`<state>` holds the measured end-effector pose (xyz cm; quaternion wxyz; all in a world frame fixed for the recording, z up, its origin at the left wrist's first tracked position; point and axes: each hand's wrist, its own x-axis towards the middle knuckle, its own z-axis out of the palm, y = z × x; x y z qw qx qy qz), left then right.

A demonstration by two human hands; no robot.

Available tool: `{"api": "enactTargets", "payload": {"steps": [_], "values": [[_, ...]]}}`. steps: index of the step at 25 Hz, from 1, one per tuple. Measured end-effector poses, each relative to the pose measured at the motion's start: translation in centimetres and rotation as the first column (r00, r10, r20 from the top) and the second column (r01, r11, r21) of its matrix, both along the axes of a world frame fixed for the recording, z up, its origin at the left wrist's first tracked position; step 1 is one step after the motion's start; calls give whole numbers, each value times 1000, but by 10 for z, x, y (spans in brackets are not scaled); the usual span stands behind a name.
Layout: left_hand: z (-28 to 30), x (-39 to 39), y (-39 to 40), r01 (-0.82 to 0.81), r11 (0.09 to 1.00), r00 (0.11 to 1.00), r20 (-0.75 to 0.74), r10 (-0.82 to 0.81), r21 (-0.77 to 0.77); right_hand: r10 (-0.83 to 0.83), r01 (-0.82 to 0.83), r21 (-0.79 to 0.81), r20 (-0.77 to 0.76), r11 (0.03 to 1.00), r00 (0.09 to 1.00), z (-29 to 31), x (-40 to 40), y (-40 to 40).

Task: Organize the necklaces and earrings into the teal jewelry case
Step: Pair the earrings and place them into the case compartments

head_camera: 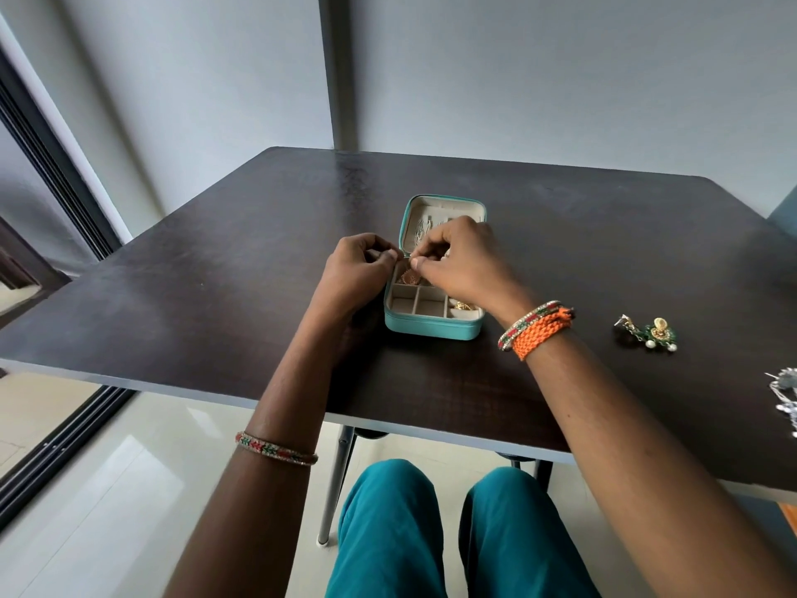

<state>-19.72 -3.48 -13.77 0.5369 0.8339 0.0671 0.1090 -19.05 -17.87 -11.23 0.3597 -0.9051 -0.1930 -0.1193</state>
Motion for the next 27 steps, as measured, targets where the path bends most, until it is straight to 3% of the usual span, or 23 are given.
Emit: {"api": "enactTargets", "payload": {"steps": [4,7,11,15,18,21,24,27], "values": [[1,-6,-6,-94,995,989,116,90,27,-58,42,223,66,974,996,9,-1,-10],[13,-21,-15,-171,984,954,258,152,55,-77,59,370,35,927,996,17,-6,-32],[36,-44,-41,-116,992,912,401,83,58,-88,67,382,38,922,995,32,-26,-68],[46,-70,-83,31,991,830,550,-97,127,-155,115,384,75,916,985,41,-51,-102],[32,-86,-113,107,968,850,484,-207,226,-193,168,352,35,921,981,31,-70,-123],[9,-100,-127,34,961,949,293,-117,274,-230,240,255,-72,937,971,2,-81,-131],[3,-106,-136,-76,817,990,140,-5,571,-314,329,135,-120,935,942,-18,-85,-126],[6,-101,-141,-51,746,996,85,-8,664,-269,267,-31,-110,963,957,-12,-89,-118]]}}
